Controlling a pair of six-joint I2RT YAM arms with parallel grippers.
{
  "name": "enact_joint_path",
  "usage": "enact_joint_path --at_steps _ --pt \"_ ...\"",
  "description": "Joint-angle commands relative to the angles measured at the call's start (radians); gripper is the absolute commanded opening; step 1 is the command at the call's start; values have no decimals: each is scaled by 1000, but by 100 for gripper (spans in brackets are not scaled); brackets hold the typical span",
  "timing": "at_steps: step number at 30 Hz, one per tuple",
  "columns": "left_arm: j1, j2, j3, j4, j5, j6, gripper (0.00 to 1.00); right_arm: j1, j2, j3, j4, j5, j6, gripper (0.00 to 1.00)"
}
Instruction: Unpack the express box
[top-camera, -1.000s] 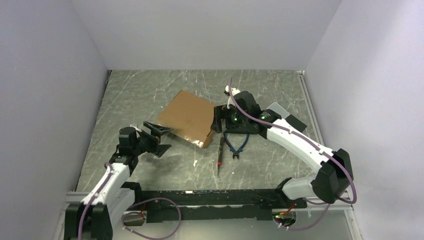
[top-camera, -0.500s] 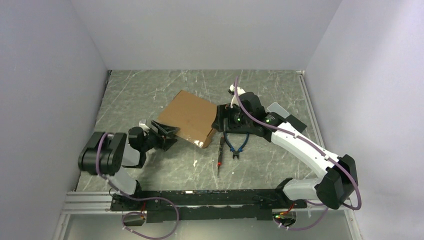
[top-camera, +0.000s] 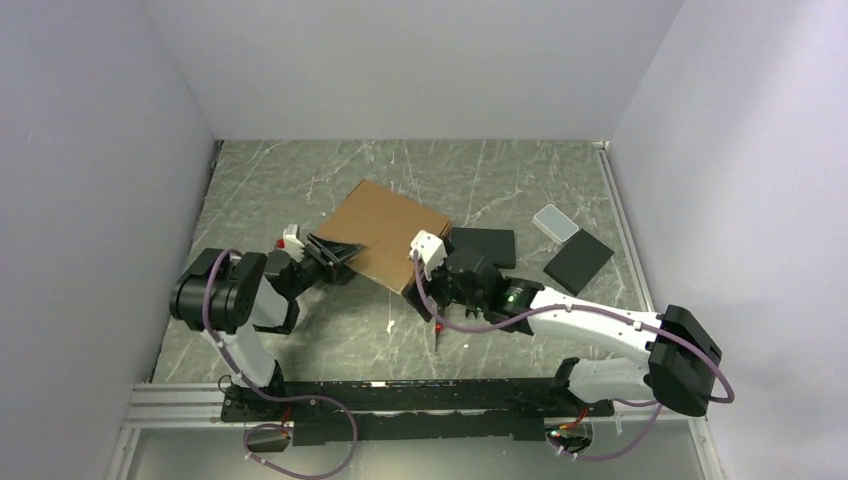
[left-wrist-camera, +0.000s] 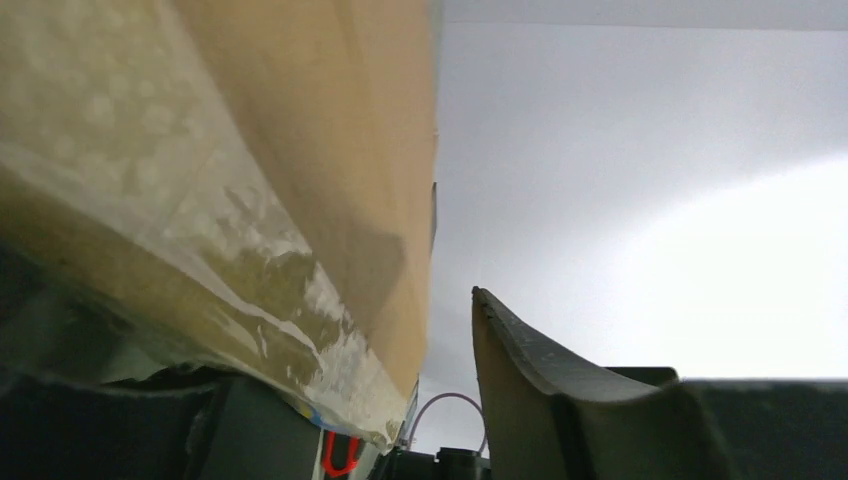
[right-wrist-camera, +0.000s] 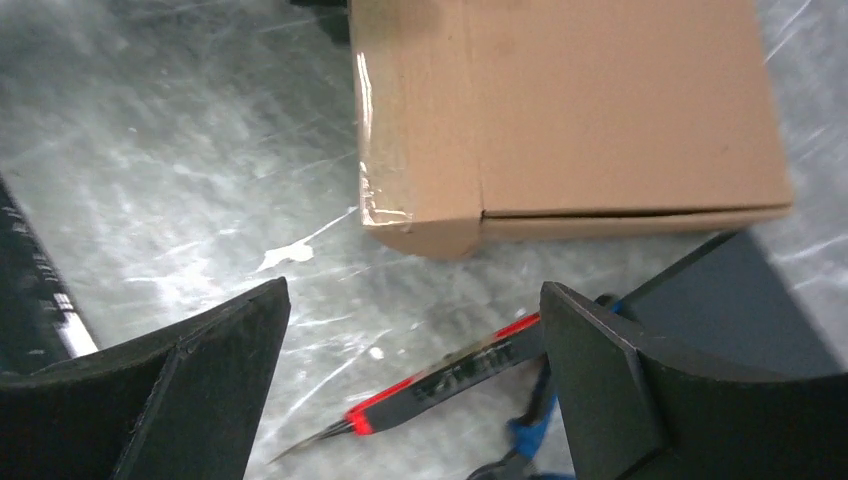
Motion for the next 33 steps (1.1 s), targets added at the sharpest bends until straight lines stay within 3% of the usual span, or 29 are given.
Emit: enact_joint_path --at_steps 1,4,7,12,16,20,26,33 --pt "-5 -152 45 -109 -6 1 52 48 -45 -90 335 100 -312 100" --pt "-5 -302 74 -323 -13 51 49 56 -30 -106 394 119 -395 100" --pt "-5 -459 140 -662 -28 137 44 63 -2 -83 373 139 -444 100" --pt "-5 -589 241 -1014 -51 230 35 74 -31 -68 366 150 -396 100" --pt "-5 -566 292 -1058 -12 231 28 74 -109 -90 390 128 -290 100" --pt "-5 -567 317 -1054 -3 223 22 79 -132 -101 375 166 -318 100" --pt "-5 -641 420 -1315 -51 295 0 80 -153 -83 327 151 -338 100" --pt "-5 -708 485 -1519 -42 278 0 139 -45 47 267 291 -216 100"
